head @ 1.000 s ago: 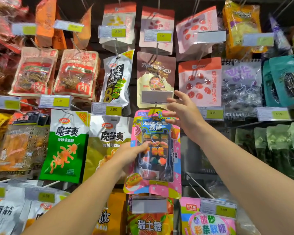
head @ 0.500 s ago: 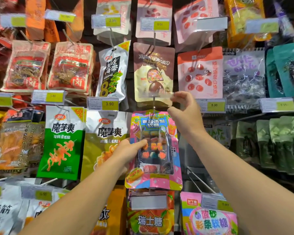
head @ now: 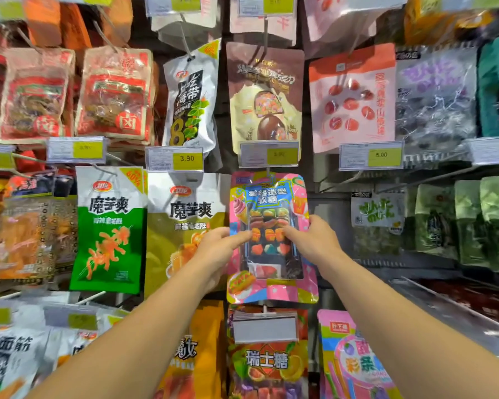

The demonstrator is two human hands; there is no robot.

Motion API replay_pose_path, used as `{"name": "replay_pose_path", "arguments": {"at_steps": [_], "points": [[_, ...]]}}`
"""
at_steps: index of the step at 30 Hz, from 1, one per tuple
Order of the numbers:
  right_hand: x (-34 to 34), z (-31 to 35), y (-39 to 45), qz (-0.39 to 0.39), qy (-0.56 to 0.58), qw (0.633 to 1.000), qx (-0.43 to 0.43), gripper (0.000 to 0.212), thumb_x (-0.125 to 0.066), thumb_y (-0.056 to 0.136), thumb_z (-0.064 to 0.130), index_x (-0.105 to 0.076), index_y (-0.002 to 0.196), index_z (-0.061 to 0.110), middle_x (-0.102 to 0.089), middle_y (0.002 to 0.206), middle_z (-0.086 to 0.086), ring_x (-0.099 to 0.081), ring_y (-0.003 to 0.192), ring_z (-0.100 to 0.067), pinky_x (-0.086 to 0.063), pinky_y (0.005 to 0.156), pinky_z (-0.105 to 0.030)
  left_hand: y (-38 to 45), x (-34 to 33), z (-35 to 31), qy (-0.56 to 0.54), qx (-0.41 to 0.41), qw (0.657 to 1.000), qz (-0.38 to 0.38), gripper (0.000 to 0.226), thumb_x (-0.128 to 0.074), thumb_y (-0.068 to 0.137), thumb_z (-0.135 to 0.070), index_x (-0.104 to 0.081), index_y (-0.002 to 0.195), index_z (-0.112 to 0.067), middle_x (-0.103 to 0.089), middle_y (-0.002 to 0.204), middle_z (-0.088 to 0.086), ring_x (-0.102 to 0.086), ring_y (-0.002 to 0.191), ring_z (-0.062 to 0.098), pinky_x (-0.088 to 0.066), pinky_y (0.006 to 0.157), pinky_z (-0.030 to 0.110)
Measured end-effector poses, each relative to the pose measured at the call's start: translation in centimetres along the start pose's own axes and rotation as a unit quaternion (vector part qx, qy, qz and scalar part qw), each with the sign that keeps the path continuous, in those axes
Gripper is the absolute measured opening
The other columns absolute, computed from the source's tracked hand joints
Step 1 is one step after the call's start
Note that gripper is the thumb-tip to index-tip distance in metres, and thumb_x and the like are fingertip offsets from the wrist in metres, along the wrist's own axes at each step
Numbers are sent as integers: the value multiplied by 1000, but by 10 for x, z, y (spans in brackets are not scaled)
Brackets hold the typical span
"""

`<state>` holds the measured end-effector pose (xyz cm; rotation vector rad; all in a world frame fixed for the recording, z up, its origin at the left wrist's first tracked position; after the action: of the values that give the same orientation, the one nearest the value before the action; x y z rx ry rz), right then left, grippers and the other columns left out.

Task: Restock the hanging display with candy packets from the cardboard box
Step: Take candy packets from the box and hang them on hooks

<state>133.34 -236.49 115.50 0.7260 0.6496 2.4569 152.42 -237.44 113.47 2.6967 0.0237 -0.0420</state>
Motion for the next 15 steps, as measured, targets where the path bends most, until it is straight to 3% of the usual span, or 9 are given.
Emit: {"name": "replay_pose_path", "arguments": {"at_steps": [3, 7, 11, 15], "points": [[-11, -2, 9, 7, -23, 1000, -18, 49, -69, 80, 44, -57, 113, 9, -68, 113, -11, -63, 107, -33, -52, 88, -41, -2, 5, 9, -2, 36, 999, 18, 25, -72, 85, -16, -64, 109, -14, -73, 105, 8, -69, 97, 25, -54, 82, 40], [-26, -9, 16, 17, -42, 998, -45, 52, -63, 91, 39, -43, 124, 5, -60, 124, -17, -58, 113, -37, -49, 91, -42, -8, 15, 15, 65, 42, 997, 22, 58, -72, 85, -26, -49, 137, -13, -62, 127, 2, -59, 114, 18, -43, 90, 34], [-33, -9, 23, 31, -31, 997, -61, 48, -59, 97, 32, -37, 131, 5, -57, 128, -17, -56, 103, -32, -43, 79, -34, -16, 23, 13, 87, 57, 994, 36, 66, -71, 86, -35, -44, 143, -15, -57, 134, 1, -56, 119, 19, -44, 103, 41], [-28, -1, 13, 34, -58, 994, -84, 64, -63, 93, 34, -31, 135, -1, -53, 133, -21, -54, 117, -36, -42, 82, -34, -22, 35, 7, 95, 51, 993, 39, 59, -72, 85, -37, -50, 137, -19, -58, 132, -1, -56, 118, 19, -46, 102, 41]]}}
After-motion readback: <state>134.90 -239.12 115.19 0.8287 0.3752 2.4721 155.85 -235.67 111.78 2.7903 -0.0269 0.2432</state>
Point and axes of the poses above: each hand's wrist, its own y-axis towards the middle knuckle, its own x-axis out of the back of the hand, z = x × y, the point moved 2 cm from there along y, towards the middle knuckle
